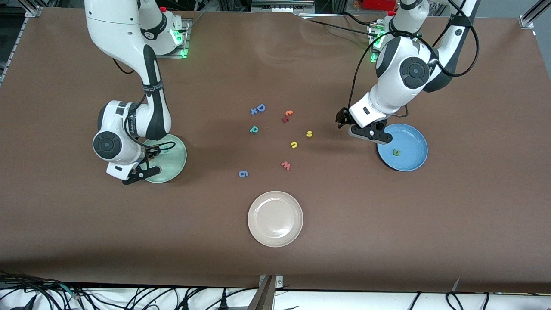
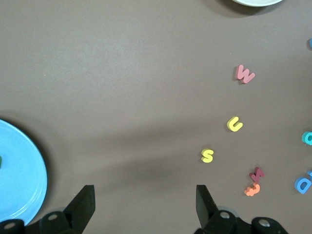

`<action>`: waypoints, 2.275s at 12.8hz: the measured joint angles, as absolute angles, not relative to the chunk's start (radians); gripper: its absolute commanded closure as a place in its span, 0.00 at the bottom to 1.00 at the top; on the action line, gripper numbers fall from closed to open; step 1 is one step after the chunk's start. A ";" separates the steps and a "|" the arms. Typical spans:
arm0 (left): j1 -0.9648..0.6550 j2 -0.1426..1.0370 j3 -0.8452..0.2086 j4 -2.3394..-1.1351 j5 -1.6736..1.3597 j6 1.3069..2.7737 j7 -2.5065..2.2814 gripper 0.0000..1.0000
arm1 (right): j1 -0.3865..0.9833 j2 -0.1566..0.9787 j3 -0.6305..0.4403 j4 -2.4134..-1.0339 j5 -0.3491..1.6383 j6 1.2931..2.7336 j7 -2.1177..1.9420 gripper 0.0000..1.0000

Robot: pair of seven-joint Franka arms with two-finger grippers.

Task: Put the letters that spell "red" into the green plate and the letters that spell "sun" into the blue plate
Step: 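Release the orange 6 on the green plate, then reach the teal d, then grasp the teal d with the right gripper while the left gripper grasps yellow s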

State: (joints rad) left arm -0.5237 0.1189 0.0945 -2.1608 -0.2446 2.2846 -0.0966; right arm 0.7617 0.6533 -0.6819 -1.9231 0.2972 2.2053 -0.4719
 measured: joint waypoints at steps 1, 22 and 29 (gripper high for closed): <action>-0.520 0.119 0.095 -2.161 -0.245 2.285 -0.097 0.02 | 0.762 0.655 -0.682 -1.923 0.300 2.205 -0.472 0.17; -0.587 0.325 0.000 -2.176 -0.222 2.535 -0.112 0.01 | 1.251 0.617 -0.652 -1.812 0.436 2.093 0.838 0.39; -0.656 0.429 -0.001 -2.150 -0.222 2.606 -0.219 0.11 | 1.269 0.675 -0.579 -1.835 0.550 2.248 1.047 0.39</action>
State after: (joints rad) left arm -0.6560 0.4288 -0.0007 -2.1497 -0.2216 2.6064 -0.2190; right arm 1.2689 0.6747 -0.5794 -1.8355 0.5499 2.2479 1.0471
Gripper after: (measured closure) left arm 0.075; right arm 0.388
